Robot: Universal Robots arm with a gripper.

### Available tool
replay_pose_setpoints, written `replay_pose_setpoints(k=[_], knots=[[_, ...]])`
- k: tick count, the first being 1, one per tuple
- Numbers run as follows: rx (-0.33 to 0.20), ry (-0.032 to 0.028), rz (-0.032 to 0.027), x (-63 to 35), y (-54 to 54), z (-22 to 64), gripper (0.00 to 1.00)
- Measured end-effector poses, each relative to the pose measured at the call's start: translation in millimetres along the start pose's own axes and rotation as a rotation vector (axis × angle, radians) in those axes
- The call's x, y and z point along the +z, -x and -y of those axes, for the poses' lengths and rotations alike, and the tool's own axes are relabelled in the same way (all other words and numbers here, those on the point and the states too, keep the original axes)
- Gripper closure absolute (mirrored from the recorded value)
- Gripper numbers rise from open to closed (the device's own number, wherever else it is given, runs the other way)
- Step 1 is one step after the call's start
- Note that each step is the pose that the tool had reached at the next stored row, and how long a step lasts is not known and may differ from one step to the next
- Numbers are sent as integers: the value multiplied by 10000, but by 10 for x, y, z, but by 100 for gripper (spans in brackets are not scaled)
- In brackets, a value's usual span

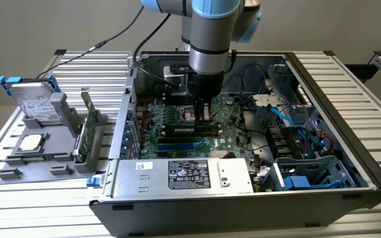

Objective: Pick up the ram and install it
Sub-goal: 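Insert the ram into the slot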

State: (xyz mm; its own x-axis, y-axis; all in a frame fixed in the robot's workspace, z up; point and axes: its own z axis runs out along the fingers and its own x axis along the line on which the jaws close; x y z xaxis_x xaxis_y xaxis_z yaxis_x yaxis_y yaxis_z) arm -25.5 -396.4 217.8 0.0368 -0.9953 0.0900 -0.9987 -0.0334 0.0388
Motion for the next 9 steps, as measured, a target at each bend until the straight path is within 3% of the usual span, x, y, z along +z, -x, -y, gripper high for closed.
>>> replay_pose_setpoints(k=[8,9], knots=[[79,7,-6,10,4,1,84],[84,7,-7,10,4,0,78]])
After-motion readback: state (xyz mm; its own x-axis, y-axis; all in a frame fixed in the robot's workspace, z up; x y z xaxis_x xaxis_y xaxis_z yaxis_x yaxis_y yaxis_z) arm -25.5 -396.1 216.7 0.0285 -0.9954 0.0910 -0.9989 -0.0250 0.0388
